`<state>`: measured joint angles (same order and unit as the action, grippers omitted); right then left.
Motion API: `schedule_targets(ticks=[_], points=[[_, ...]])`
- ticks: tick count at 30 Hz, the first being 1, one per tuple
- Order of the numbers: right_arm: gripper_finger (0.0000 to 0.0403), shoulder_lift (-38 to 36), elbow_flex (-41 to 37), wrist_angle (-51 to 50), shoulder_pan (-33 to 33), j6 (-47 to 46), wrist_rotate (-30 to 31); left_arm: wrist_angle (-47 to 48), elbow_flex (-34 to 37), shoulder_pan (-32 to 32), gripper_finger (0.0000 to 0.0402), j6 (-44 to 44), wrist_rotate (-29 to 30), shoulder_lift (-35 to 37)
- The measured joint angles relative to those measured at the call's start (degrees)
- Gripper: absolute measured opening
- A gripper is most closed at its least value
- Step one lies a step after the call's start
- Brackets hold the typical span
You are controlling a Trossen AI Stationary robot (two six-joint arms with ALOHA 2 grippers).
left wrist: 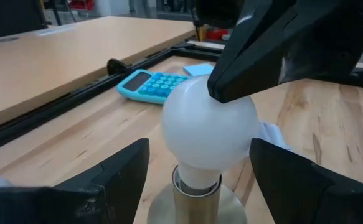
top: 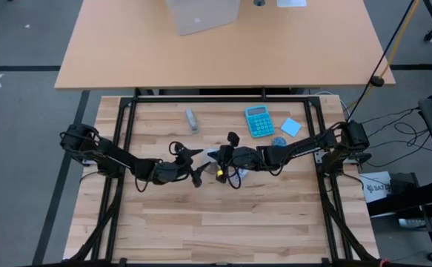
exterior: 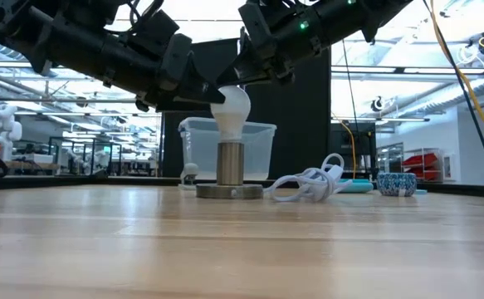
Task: Screw lightbulb
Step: Insert the white lightbulb into the desk lamp
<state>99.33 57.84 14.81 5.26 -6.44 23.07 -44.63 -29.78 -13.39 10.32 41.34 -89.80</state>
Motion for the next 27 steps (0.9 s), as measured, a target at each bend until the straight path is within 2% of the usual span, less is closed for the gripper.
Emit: schedule_targets(ticks=[15, 27], points=[[0.0, -0.04, 0.0, -0.18, 0.0, -1.4, -0.02, 3.44, 0.0, -0.13, 0.028, 2.47, 4.97, 0.0], [0.0, -0.02, 0.0, -0.22, 0.17, -1.92, -1.44, 6.37, 0.04, -0.79, 0.028, 4.48, 11.76, -0.07]])
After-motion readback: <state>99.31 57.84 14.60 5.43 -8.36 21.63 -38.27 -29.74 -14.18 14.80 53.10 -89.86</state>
